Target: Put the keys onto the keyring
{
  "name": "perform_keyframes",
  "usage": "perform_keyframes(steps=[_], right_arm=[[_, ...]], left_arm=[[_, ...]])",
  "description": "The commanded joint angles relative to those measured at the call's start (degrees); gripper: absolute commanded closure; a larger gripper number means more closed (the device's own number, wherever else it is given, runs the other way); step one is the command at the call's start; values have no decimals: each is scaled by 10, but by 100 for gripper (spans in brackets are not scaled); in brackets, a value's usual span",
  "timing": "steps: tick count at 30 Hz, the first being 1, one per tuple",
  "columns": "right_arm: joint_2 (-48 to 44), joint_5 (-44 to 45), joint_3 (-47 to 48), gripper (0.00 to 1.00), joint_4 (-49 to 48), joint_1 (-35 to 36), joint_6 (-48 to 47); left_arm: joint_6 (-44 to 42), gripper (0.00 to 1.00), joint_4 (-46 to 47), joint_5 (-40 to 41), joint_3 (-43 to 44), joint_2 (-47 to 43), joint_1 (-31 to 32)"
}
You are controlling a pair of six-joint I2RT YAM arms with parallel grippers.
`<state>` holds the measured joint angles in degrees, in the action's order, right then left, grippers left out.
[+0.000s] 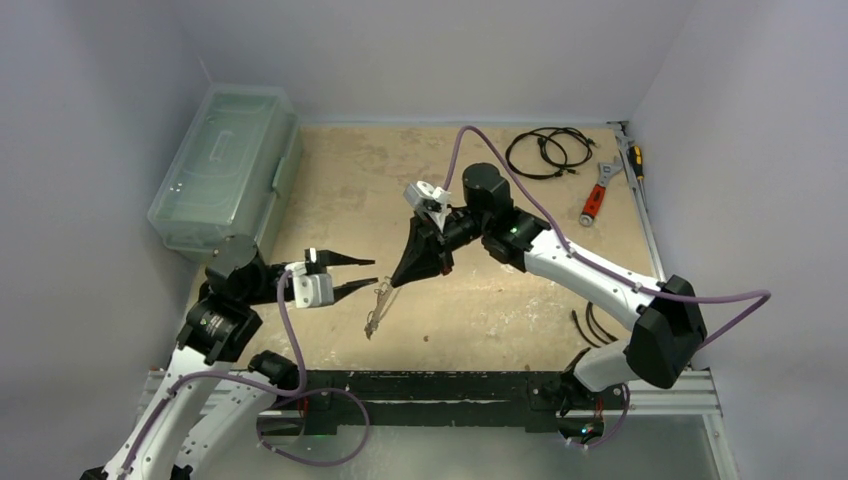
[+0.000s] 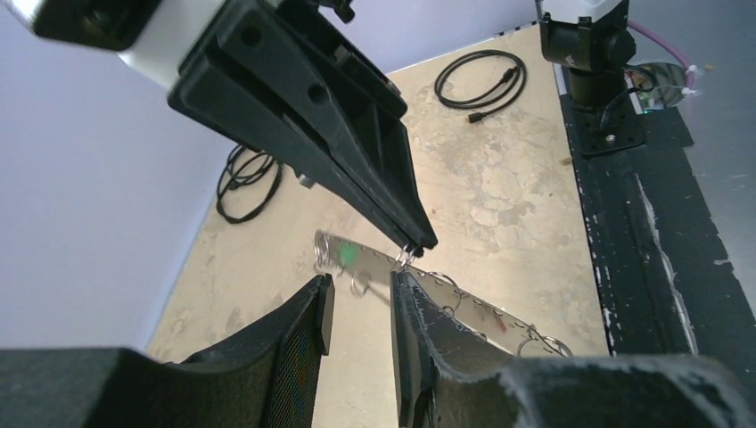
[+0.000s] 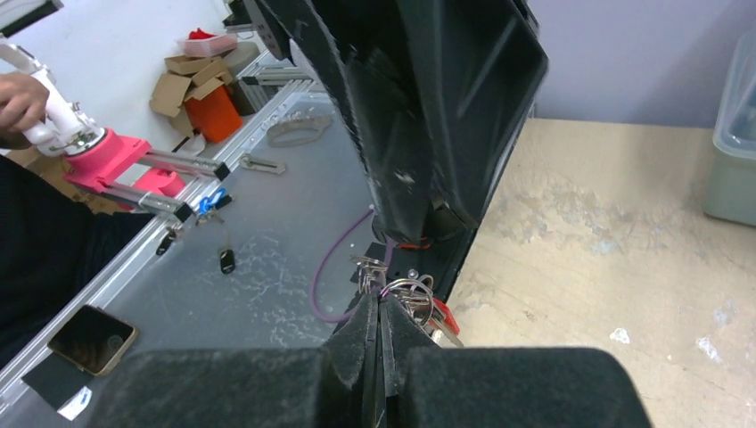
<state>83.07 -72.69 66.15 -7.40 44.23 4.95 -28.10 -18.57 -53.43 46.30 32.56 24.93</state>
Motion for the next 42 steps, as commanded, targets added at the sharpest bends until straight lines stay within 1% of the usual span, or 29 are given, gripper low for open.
perform_keyframes(steps=[1, 9, 15, 34, 42], right_arm=[[-32, -29, 3, 100, -24, -2, 7], [-39, -39, -2, 100, -68, -2, 43], [-35, -40, -2, 100, -85, -2, 58], [-18, -48, -2, 100, -128, -1, 100], [-8, -58, -6, 100, -182, 1, 145]], left_arm=[[-18, 69, -3, -49, 23, 17, 5], [2, 69, 34, -93, 27, 50, 6], [10, 71, 53, -109, 23, 62, 7], [16, 76, 62, -116, 12, 77, 18], [15, 77, 67, -121, 6, 83, 24]])
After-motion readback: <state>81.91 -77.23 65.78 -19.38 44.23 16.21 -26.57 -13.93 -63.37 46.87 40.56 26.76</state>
